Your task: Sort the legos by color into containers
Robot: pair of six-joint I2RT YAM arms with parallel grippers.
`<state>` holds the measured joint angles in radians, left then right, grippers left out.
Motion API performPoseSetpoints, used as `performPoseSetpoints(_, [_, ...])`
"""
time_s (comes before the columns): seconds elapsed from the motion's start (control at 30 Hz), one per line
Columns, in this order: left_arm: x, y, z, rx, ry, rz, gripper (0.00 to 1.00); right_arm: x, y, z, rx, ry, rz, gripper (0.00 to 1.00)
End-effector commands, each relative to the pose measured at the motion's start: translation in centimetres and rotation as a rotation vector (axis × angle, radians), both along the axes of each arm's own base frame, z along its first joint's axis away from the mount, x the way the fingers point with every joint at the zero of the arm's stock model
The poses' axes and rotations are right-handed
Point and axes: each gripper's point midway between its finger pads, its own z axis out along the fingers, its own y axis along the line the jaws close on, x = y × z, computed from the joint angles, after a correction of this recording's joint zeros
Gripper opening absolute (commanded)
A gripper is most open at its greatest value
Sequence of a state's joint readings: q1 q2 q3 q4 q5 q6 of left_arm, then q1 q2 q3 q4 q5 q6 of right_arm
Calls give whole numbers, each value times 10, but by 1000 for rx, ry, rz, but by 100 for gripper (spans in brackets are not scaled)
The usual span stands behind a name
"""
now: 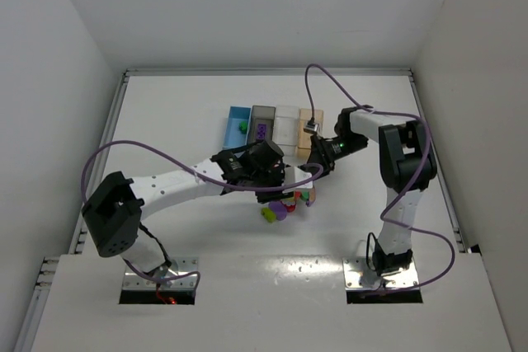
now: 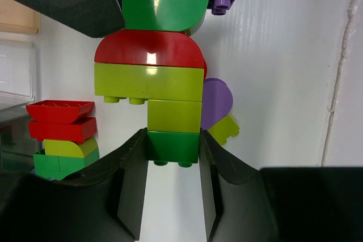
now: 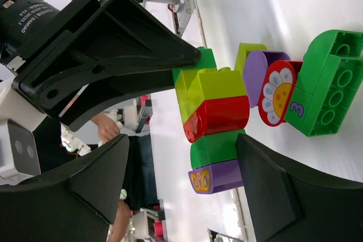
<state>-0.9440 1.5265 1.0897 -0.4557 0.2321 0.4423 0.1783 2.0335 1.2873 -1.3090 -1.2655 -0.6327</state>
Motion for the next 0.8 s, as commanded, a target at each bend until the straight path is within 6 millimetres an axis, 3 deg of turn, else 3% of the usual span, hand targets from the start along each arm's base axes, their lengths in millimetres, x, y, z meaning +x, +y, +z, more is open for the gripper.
performPoseSetpoints(0.0, [19, -25, 47, -135, -113, 17, 25, 7, 5, 6, 50, -27, -9, 77])
performPoseSetpoints(0.33, [19, -26, 58, -151, -138, 21, 25, 9, 2, 1, 39, -30, -12, 76])
performPoseSetpoints(0.5, [13, -26, 61, -160, -136, 17, 25, 11, 0, 0, 45, -19, -26, 84])
performPoseSetpoints(0.77, [9, -22, 67, -167, -147, 27, 25, 18, -6, 2, 53, -19, -59, 84])
